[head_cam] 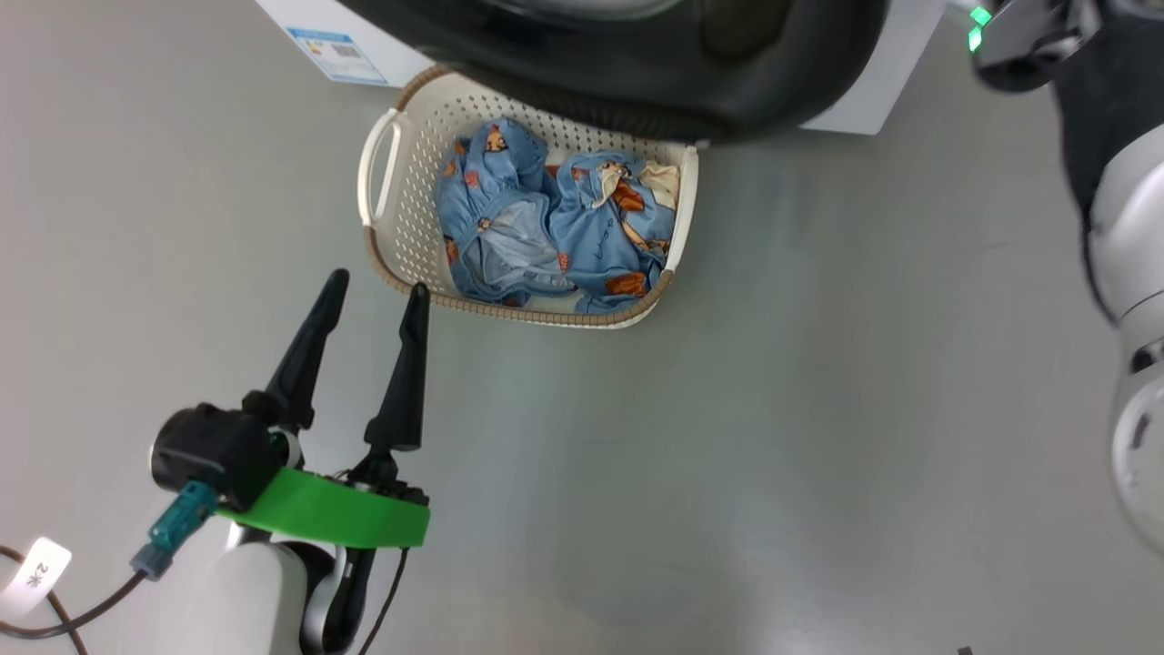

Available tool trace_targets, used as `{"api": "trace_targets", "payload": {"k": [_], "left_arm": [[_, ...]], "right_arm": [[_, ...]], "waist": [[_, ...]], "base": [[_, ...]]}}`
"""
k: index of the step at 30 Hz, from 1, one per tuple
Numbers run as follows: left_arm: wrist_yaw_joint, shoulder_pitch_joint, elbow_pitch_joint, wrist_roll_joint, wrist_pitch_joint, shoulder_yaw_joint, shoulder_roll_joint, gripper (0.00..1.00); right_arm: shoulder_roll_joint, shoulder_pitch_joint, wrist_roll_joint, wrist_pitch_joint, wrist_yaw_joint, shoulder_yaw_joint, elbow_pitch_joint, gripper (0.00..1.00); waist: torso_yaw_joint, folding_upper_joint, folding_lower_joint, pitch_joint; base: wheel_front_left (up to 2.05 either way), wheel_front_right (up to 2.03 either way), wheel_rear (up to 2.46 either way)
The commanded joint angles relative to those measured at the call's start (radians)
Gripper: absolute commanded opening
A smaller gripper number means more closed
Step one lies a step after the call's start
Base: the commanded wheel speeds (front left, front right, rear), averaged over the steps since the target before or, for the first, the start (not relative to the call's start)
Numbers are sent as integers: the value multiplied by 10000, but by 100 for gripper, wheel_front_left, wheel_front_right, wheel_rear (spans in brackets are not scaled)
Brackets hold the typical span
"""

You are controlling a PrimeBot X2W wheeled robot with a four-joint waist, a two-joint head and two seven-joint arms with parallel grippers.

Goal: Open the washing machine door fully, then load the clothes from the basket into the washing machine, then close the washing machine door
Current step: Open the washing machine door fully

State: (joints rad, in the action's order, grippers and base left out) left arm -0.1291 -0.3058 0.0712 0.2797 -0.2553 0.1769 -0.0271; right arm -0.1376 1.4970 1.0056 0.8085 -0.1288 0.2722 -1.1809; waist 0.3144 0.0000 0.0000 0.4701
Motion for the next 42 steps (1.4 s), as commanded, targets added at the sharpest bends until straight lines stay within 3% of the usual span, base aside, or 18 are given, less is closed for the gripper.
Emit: {"api": "trace_targets", "payload": {"k": [1, 17, 26, 42], "left_arm": [[-15, 160, -319, -90, -65, -397, -231, 100], [-15, 487, -467, -801, -65, -526, -231, 100], [-15, 616, -297, -1159, -65, -587, -332, 100], [-15, 675, -154, -1249, -65, -640, -401, 100]], "right_arm": [[538, -218, 131, 313, -19, -128, 467, 0], [867, -2353, 886, 1917, -19, -665, 2569, 0], [871, -3436, 2710, 1840, -19, -2479, 3258, 0], [873, -4353, 5925, 539, -19, -6202, 3838, 0]], "waist": [[-43, 0, 0, -129], [-25, 0, 0, -885], [30, 0, 0, -1228], [240, 0, 0, -1473]], "base": [[0, 0, 0], [0, 0, 0], [0, 0, 0], [0, 0, 0]]}}
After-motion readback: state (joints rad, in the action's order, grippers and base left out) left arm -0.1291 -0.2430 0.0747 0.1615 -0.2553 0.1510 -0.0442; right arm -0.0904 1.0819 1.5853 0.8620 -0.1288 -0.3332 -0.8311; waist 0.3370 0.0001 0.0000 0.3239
